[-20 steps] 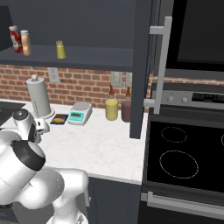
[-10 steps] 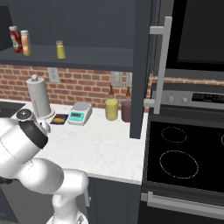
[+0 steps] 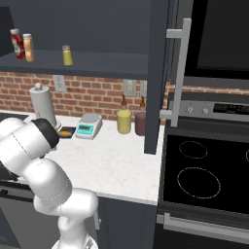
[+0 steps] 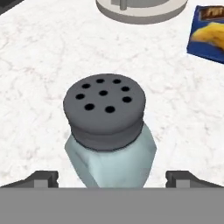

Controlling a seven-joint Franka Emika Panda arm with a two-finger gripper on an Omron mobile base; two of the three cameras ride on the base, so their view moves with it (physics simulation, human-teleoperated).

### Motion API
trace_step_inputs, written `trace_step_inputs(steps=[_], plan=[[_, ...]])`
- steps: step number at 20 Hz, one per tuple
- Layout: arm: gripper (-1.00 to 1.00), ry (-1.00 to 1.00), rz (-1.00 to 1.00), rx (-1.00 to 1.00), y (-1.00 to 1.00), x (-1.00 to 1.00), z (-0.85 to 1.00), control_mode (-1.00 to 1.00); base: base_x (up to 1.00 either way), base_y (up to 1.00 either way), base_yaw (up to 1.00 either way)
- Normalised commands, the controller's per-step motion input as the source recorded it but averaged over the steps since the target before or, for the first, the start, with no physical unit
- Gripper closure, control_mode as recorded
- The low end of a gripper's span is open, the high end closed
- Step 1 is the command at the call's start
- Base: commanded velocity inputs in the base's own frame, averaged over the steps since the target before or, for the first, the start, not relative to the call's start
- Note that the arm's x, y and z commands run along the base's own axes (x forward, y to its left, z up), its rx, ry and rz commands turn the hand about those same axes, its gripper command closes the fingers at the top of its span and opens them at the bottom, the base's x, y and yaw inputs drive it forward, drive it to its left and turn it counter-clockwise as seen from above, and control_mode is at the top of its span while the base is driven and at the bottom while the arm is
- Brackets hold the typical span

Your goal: Put the shaker and condiment bottle from the counter next to their counterparts in the cabinet.

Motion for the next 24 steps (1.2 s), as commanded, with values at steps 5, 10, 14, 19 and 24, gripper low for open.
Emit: trace_step_inputs(steps=[5,10,14,19,24], plan=[[1.0,0.04,0.0,0.0,0.28,0.18,-0.33,-1.0,0.0,0.0,0.0],[1.0,0.02,0.0,0.0,0.18,0.16,-0.29,-1.0,0.0,0.0,0.0],[1.0,0.0,0.0,0.0,0.16,0.14,-0.22,-1.0,0.0,0.0,0.0],[1.0,0.0,0.0,0.0,0.04,0.01,-0.02,-1.0,0.0,0.0,0.0],[1.0,0.0,0.0,0.0,0.0,0.0,0.23,-1.0,0.0,0.0,0.0]])
